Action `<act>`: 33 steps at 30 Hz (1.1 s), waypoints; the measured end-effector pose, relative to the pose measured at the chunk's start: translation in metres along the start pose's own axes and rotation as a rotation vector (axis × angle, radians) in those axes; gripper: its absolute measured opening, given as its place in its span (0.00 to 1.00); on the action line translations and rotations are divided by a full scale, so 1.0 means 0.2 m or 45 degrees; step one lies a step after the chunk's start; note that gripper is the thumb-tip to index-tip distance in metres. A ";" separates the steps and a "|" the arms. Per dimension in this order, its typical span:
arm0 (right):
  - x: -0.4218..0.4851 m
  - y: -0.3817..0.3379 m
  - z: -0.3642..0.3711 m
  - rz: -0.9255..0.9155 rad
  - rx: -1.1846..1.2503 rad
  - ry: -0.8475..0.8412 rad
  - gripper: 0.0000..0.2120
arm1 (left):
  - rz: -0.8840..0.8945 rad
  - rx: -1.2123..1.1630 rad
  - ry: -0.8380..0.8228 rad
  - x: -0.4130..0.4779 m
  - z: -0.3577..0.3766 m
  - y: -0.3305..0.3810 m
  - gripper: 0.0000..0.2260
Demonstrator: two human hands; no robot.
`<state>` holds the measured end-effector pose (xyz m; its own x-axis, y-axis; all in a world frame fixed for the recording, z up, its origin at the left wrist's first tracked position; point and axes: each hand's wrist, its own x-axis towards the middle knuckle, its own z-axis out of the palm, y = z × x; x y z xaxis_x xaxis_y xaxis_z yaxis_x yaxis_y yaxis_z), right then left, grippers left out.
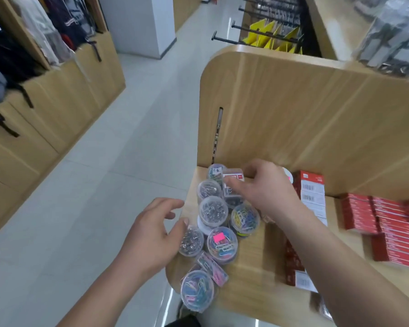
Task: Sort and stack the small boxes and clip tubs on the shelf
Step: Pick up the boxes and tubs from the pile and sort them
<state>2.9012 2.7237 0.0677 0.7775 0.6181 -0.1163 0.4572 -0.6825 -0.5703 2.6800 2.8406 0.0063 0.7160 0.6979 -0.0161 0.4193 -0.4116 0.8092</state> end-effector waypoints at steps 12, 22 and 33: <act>0.08 -0.03 -0.09 0.013 0.033 0.251 0.14 | 0.144 -0.068 -0.173 0.13 0.02 0.00 0.14; 0.13 -0.02 0.19 -0.127 0.083 0.049 0.14 | 0.349 0.096 -0.406 0.22 0.03 0.14 0.20; 0.14 0.03 0.20 -0.200 0.156 0.098 0.08 | 0.103 -0.310 -0.163 0.38 -0.03 0.21 0.18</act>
<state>2.9089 2.7524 0.0285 0.7337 0.6782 0.0419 0.5233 -0.5246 -0.6715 2.7489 2.8802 0.0427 0.8129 0.5824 -0.0073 0.2227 -0.2991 0.9279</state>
